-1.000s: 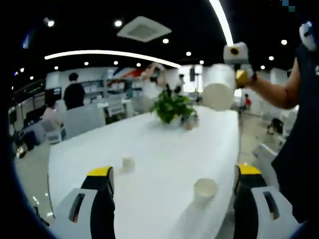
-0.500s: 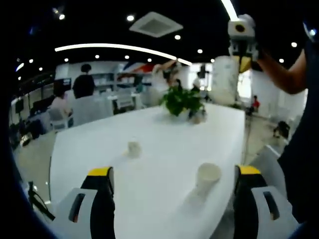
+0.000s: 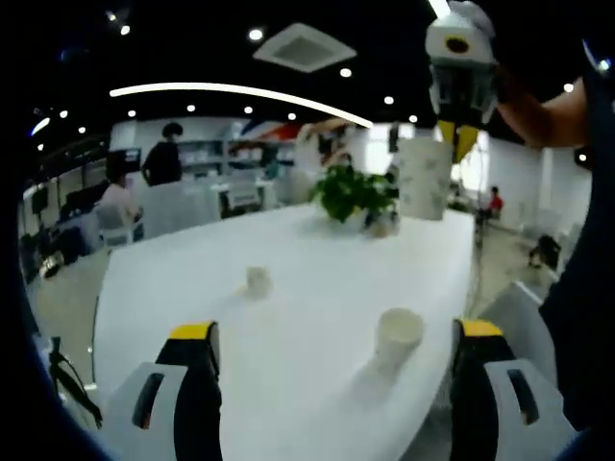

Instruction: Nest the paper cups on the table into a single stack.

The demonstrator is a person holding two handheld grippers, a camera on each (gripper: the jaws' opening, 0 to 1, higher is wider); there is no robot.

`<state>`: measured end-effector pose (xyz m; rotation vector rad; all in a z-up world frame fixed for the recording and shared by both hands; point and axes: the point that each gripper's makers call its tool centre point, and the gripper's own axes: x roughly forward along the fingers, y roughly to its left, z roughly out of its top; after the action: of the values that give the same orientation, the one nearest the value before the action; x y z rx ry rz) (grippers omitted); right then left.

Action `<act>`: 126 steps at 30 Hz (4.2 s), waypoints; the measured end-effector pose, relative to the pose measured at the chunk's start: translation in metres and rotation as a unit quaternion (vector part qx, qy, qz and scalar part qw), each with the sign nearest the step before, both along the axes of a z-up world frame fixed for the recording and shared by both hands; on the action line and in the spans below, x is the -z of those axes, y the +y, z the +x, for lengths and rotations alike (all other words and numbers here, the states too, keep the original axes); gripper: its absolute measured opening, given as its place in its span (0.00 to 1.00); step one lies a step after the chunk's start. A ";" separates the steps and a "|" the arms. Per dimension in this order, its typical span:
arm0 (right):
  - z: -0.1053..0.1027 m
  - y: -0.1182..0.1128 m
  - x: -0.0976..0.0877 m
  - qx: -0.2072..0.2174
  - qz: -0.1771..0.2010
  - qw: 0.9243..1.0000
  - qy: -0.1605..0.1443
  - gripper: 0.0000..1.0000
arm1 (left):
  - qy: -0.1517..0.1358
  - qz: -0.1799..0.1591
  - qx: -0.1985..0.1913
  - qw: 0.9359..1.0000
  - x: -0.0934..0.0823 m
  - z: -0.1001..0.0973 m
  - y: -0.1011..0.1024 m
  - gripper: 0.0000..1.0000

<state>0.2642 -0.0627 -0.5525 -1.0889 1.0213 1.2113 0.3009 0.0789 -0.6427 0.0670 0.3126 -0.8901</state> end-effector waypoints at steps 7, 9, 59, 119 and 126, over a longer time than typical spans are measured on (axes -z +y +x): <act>-0.001 0.005 0.004 0.002 0.008 1.000 0.005 0.00 | 0.001 -0.002 -0.002 1.000 0.002 -0.003 0.002 0.99; 0.000 0.005 0.005 0.003 0.010 1.000 0.007 0.00 | 0.003 -0.002 -0.004 1.000 0.004 -0.003 0.004 0.99; 0.003 0.004 0.110 0.054 0.014 0.997 0.053 0.00 | 0.026 -0.013 -0.024 0.999 0.025 -0.002 0.003 0.99; -0.002 0.013 0.204 0.065 0.028 0.996 0.063 0.00 | 0.042 -0.020 -0.037 0.998 0.035 -0.004 0.004 0.99; -0.004 0.013 0.203 0.060 0.038 0.995 0.066 0.00 | 0.042 -0.020 -0.037 0.998 0.035 -0.004 0.003 0.99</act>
<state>0.2604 -0.0499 -0.7560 -0.8855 1.1168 1.2264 0.2968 0.0816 -0.6773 -0.0198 0.3726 -0.8263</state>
